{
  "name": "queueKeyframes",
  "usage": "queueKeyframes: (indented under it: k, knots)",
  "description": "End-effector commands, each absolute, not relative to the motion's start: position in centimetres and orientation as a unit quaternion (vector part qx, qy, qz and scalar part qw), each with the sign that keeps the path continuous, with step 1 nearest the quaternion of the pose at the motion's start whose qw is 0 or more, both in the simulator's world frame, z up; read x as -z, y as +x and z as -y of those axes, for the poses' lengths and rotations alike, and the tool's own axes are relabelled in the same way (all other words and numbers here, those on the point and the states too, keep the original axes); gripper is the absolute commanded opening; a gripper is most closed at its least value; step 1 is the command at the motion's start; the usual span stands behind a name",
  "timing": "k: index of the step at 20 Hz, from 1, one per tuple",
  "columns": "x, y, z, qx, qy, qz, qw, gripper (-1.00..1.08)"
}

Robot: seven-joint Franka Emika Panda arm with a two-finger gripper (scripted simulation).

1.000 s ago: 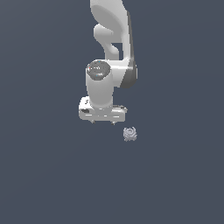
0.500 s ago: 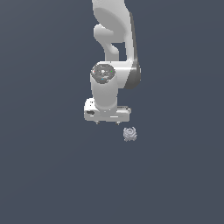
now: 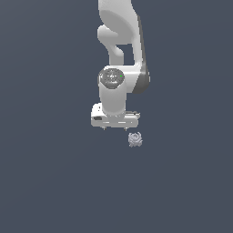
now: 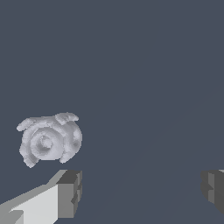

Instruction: Pick up the object and move it to a goal position.

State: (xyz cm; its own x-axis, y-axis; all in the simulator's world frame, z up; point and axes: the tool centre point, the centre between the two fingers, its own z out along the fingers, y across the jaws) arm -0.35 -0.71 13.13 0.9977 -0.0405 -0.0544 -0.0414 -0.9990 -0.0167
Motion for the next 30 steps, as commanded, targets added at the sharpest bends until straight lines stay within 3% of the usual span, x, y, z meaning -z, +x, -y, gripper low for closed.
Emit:
queueKeyframes:
  k: [1, 12, 30]
  knots:
    - [-12.6, -0.1, -0.6, -0.024, -1.0, -0.011, 0.007, 1.0]
    - [-9.2, 0.6, -9.4, -0.001, -0.999, 0.05, 0.0, 1.0]
    - [-4.2, 0.5, -9.9, 0.0, -0.999, 0.054, 0.0, 1.0]
